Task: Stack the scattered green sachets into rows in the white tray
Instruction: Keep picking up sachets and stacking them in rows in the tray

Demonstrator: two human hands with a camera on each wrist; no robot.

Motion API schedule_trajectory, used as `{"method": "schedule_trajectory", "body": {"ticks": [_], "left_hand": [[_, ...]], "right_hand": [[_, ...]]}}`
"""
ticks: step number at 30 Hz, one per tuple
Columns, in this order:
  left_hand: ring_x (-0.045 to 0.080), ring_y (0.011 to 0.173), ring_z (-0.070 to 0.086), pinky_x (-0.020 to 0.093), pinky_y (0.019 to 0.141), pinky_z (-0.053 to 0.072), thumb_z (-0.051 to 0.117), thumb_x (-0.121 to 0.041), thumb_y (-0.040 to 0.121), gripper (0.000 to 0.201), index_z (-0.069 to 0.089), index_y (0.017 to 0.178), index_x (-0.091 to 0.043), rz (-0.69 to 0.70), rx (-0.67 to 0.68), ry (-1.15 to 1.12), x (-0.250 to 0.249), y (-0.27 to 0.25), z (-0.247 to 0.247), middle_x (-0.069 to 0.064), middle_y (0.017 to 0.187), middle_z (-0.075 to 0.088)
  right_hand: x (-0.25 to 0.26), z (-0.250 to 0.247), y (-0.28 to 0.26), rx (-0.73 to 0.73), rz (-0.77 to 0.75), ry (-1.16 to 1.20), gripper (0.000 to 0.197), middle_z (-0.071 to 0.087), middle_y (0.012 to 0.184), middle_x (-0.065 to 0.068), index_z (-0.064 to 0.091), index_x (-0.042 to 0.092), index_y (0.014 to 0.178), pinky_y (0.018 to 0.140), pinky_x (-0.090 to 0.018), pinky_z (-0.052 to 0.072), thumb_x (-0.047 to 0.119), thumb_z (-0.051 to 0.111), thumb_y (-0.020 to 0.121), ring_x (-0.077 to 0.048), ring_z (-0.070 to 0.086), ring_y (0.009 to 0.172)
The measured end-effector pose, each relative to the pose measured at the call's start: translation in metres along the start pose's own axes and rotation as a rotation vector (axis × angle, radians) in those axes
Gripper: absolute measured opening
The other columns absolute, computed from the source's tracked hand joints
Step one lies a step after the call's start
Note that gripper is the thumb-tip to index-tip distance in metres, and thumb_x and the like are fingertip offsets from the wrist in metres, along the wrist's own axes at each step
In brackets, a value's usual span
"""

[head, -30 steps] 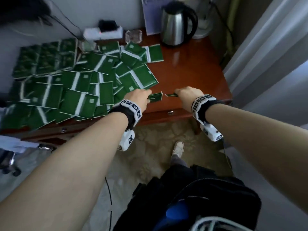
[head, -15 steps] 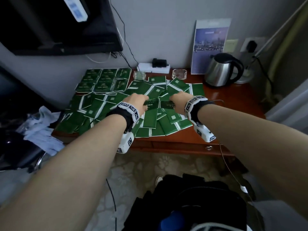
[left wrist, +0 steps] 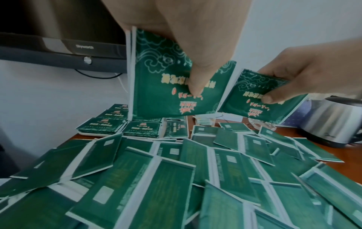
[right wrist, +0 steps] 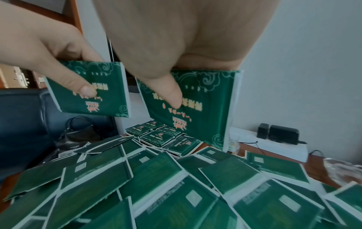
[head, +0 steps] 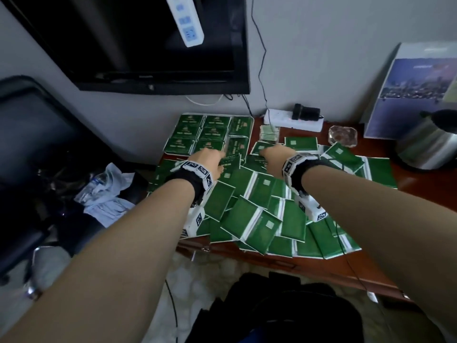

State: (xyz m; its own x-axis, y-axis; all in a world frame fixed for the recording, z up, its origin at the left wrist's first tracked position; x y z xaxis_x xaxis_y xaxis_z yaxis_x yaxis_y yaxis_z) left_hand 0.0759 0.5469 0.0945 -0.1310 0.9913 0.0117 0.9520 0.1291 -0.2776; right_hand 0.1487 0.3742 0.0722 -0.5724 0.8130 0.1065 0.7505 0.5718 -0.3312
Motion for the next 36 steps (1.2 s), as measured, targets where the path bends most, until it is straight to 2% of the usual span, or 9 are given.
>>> {"method": "schedule_trajectory", "body": {"ticks": [7, 13, 17, 19, 22, 25, 30, 33, 36], "left_hand": [[0.032, 0.105, 0.063, 0.037, 0.083, 0.052, 0.052, -0.027, 0.100, 0.040, 0.051, 0.140, -0.023, 0.071, 0.046, 0.022, 0.101, 0.057, 0.021, 0.014, 0.120, 0.065], [0.033, 0.108, 0.063, 0.038, 0.086, 0.053, 0.050, -0.027, 0.101, 0.040, 0.052, 0.140, -0.024, 0.204, 0.046, 0.077, 0.179, 0.123, 0.016, 0.014, 0.122, 0.064], [0.033, 0.099, 0.064, 0.034, 0.077, 0.052, 0.050, -0.018, 0.100, 0.034, 0.058, 0.132, -0.021, 0.247, 0.050, 0.084, 0.218, 0.156, 0.015, 0.014, 0.112, 0.067], [0.032, 0.092, 0.066, 0.032, 0.070, 0.050, 0.049, -0.011, 0.099, 0.033, 0.060, 0.130, -0.018, 0.258, 0.071, 0.088, 0.230, 0.171, 0.018, 0.014, 0.105, 0.067], [0.032, 0.090, 0.067, 0.037, 0.077, 0.057, 0.051, -0.003, 0.096, 0.041, 0.057, 0.134, -0.017, 0.273, 0.092, 0.046, 0.242, 0.193, 0.030, 0.013, 0.101, 0.067], [0.032, 0.089, 0.067, 0.041, 0.080, 0.058, 0.052, -0.002, 0.095, 0.045, 0.054, 0.138, -0.017, 0.297, 0.104, 0.032, 0.247, 0.215, 0.044, 0.014, 0.101, 0.067], [0.030, 0.090, 0.067, 0.040, 0.081, 0.058, 0.053, 0.001, 0.094, 0.048, 0.052, 0.140, -0.016, 0.307, 0.138, 0.069, 0.256, 0.260, 0.058, 0.015, 0.104, 0.068], [0.030, 0.090, 0.067, 0.042, 0.085, 0.057, 0.055, 0.007, 0.090, 0.051, 0.053, 0.138, -0.010, 0.304, 0.122, 0.050, 0.259, 0.298, 0.059, 0.015, 0.102, 0.068], [0.031, 0.093, 0.067, 0.042, 0.085, 0.057, 0.054, 0.011, 0.087, 0.057, 0.049, 0.141, -0.008, 0.310, 0.108, 0.053, 0.260, 0.331, 0.063, 0.016, 0.108, 0.068]], "right_hand": [[0.059, 0.007, 0.081, 0.032, 0.062, 0.020, 0.057, 0.060, 0.120, -0.018, 0.047, 0.016, 0.142, 0.080, -0.042, 0.059, -0.003, 0.041, 0.089, -0.035, 0.065, 0.100], [0.104, 0.005, 0.142, 0.029, 0.218, 0.081, 0.044, 0.063, 0.116, -0.016, 0.051, 0.012, 0.136, 0.082, -0.038, 0.057, 0.001, 0.043, 0.095, -0.031, 0.064, 0.100], [0.130, 0.003, 0.175, 0.027, 0.266, 0.117, 0.048, 0.065, 0.107, -0.013, 0.052, 0.016, 0.135, 0.077, -0.039, 0.059, 0.000, 0.043, 0.091, -0.030, 0.066, 0.092], [0.137, 0.003, 0.188, 0.026, 0.295, 0.133, 0.054, 0.063, 0.102, -0.011, 0.048, 0.021, 0.138, 0.070, -0.037, 0.059, -0.002, 0.041, 0.090, -0.028, 0.064, 0.083], [0.140, 0.007, 0.207, 0.057, 0.317, 0.135, 0.064, 0.063, 0.107, -0.010, 0.040, 0.025, 0.144, 0.072, -0.039, 0.060, -0.007, 0.039, 0.088, -0.027, 0.064, 0.083], [0.135, 0.016, 0.232, 0.082, 0.316, 0.126, 0.066, 0.064, 0.107, -0.009, 0.038, 0.026, 0.145, 0.069, -0.039, 0.060, -0.007, 0.041, 0.088, -0.025, 0.064, 0.081], [0.122, 0.015, 0.274, 0.095, 0.303, 0.072, 0.063, 0.062, 0.111, -0.011, 0.035, 0.021, 0.148, 0.071, -0.037, 0.058, -0.003, 0.046, 0.091, -0.028, 0.065, 0.089], [0.113, 0.010, 0.301, 0.055, 0.303, 0.031, 0.059, 0.059, 0.124, -0.014, 0.034, 0.019, 0.148, 0.071, -0.035, 0.056, -0.001, 0.044, 0.094, -0.031, 0.065, 0.096], [0.105, 0.005, 0.331, -0.011, 0.268, 0.026, 0.055, 0.054, 0.134, -0.017, 0.034, 0.014, 0.146, 0.084, -0.044, 0.055, 0.001, 0.042, 0.093, -0.036, 0.060, 0.110]]}}
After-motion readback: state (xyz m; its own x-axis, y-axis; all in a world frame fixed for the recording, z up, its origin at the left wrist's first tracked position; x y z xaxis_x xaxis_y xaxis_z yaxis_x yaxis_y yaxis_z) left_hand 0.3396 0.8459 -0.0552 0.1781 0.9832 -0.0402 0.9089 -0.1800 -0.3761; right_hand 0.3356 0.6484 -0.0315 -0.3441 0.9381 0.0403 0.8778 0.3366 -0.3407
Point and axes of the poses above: each hand's wrist, its own y-axis towards the middle knuckle, its own z-axis out of the palm, x = y × z, the point moved 4 cm from there along y, towards the middle knuckle
